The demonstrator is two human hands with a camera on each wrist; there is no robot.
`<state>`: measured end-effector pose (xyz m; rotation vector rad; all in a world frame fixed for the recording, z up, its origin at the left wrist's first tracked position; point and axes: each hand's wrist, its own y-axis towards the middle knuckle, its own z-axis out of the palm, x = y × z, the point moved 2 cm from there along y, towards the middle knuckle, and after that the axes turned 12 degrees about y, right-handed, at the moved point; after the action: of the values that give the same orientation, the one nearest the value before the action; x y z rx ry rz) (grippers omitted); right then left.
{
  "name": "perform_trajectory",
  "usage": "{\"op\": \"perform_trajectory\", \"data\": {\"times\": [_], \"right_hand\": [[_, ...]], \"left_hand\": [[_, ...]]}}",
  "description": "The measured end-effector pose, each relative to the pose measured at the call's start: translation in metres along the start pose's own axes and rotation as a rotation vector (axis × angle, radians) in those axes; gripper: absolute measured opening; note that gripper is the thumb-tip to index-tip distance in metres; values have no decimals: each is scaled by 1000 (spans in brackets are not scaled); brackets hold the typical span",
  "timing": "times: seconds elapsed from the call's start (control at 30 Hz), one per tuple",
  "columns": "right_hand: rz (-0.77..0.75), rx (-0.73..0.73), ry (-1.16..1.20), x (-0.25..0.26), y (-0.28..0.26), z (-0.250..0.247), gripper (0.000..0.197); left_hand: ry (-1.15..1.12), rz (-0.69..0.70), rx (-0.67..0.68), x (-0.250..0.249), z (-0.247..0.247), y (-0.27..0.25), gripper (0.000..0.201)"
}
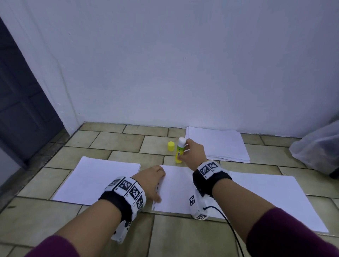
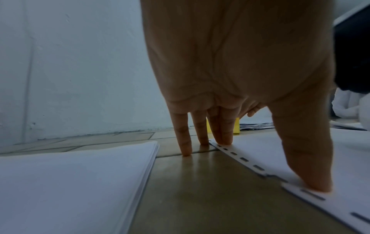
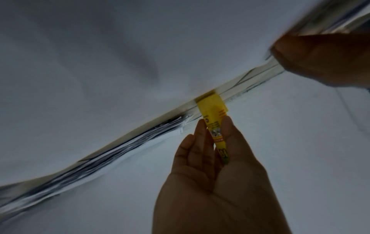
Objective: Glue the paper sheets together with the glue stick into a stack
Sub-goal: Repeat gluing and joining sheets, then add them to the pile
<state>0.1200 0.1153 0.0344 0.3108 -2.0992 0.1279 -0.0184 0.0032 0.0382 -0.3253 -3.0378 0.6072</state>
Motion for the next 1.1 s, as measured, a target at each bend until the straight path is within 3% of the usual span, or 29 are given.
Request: {"op": "perform_trajectory", "data": {"times": [0.23, 0.37, 0.5, 0.6, 0.77, 0.87, 0.97, 1.1], "right_hand": [[-10, 42, -129, 8, 4, 7, 41], [101, 109, -73, 7, 0, -2, 74], [102, 82, 29, 0, -27, -34, 66], [169, 139, -184, -16, -50, -80, 70], [446, 253, -500, -64, -87, -140, 110], [533, 280, -574, -86, -110, -151, 122], [468, 236, -606, -93, -121, -155, 108], [411, 231, -603, -91, -123, -162, 69]], "left_hand": [[3, -26, 3, 0, -1, 3, 86], [-7, -30, 6, 2, 2, 4, 88], [-21, -25, 0, 3, 5, 4, 89], [-43, -33, -7, 3, 5, 5, 89], [-82, -44, -1, 4, 8, 4, 90], [-93, -34, -6, 5, 10, 3, 89], [-107, -29, -13, 4, 11, 2, 87], [-125, -35, -22, 5, 14, 1, 87]]}}
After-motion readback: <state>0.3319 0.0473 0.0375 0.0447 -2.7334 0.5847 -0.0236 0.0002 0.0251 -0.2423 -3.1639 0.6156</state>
